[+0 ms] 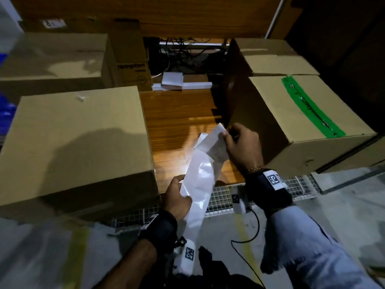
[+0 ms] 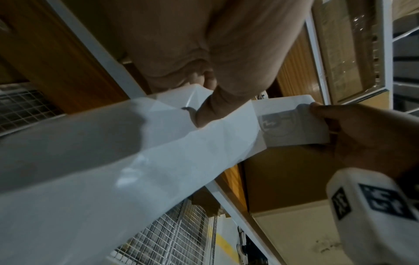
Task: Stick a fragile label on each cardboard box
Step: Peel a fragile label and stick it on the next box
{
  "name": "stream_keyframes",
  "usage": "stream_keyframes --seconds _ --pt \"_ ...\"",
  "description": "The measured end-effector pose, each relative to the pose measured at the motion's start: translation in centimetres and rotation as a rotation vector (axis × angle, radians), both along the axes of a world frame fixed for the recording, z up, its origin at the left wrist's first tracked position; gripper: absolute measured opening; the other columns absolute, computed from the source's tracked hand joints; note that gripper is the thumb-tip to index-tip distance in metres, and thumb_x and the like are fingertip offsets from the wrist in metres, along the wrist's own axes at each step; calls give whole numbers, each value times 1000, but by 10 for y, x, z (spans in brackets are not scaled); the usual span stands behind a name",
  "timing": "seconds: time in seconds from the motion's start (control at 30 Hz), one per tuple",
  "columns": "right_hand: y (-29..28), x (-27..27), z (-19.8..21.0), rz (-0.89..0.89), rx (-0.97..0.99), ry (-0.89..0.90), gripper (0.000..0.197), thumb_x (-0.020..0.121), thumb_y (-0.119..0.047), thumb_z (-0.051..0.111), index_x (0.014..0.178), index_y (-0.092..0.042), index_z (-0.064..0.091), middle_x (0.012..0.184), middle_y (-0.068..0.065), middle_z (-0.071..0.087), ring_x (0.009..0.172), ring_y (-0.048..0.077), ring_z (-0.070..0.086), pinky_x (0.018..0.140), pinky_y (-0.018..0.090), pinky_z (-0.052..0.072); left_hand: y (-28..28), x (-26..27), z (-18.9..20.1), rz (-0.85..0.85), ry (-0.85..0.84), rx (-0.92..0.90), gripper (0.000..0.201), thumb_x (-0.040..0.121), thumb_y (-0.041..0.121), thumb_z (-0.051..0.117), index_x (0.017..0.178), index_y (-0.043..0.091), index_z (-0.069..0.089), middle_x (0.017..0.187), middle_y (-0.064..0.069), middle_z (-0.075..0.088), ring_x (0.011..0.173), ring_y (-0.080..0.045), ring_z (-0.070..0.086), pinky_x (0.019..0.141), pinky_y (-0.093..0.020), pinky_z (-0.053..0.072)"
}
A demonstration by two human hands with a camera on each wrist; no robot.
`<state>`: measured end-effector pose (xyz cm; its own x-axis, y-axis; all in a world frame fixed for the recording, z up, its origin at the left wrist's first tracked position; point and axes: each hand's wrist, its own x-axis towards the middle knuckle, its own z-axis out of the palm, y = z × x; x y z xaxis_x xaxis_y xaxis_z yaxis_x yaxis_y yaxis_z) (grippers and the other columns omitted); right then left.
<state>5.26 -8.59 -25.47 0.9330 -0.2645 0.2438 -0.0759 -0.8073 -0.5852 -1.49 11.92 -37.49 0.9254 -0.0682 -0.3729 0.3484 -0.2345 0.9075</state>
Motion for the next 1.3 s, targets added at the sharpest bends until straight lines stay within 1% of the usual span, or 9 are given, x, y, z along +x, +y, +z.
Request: stream_keyframes --seconds 0.13,0.27,0.43,0.6,0.9,1.0,1.1,1.17,1.3 --pt "-6 20 19 -29 -52 -27 13 100 -34 61 97 -22 64 92 10 72 85 33 67 66 31 40 -6 10 1 0 10 25 66 79 -16 56 122 33 48 111 11 66 102 -14 64 75 -14 52" --pt "-11 44 38 -75 -81 -54 17 101 -35 58 106 -20 65 99 11 73 91 34 67 70 32 44 -10 20 3 16 40 13 65 75 -6 58 120 39 46 109 5 69 99 -25 68 84 -43 61" --pt "-11 52 58 -70 -92 -175 18 100 -35 59 104 -19 67 99 7 73 89 29 67 69 33 45 -18 36 3 69 37 18 73 74 -2 61 136 32 41 119 -4 68 99 -28 68 86 -47 60" --pt "-8 35 59 -55 -86 -247 20 97 -41 58 99 -24 68 93 2 71 89 27 63 74 47 54 -22 37 14 80 58 68 74 85 -2 63 148 24 34 126 -3 61 111 -29 62 96 -41 54" --pt "9 -19 71 -71 64 -340 19 100 -42 62 99 -26 72 90 -8 72 86 21 67 75 52 57 -3 20 24 17 -99 188 76 92 7 69 156 20 31 152 -6 44 132 -28 51 111 -42 46" --pt "9 -33 68 -94 49 -339 22 99 -47 60 101 -28 71 91 -6 72 88 21 67 76 52 57 5 14 29 -59 -134 227 70 95 12 68 155 20 33 157 -2 41 140 -22 44 112 -28 38" --pt "7 -47 65 -124 44 -335 26 98 -50 59 103 -28 73 93 -5 71 92 23 66 77 51 57 12 4 44 -123 -221 253 59 97 15 67 149 23 41 156 2 42 140 -18 43 108 -21 33" --pt "8 -56 67 -130 36 -343 27 99 -51 60 104 -28 73 95 -4 71 96 24 65 79 50 57 16 -3 54 -177 -285 236 49 98 16 66 142 29 49 154 6 45 140 -16 45 113 -29 39" --pt "20 -71 80 -134 18 -373 21 99 -49 63 105 -32 72 97 -5 70 97 24 62 79 51 56 34 -18 102 -326 -376 147 33 100 23 63 128 39 61 123 21 64 111 1 62 91 -30 57"
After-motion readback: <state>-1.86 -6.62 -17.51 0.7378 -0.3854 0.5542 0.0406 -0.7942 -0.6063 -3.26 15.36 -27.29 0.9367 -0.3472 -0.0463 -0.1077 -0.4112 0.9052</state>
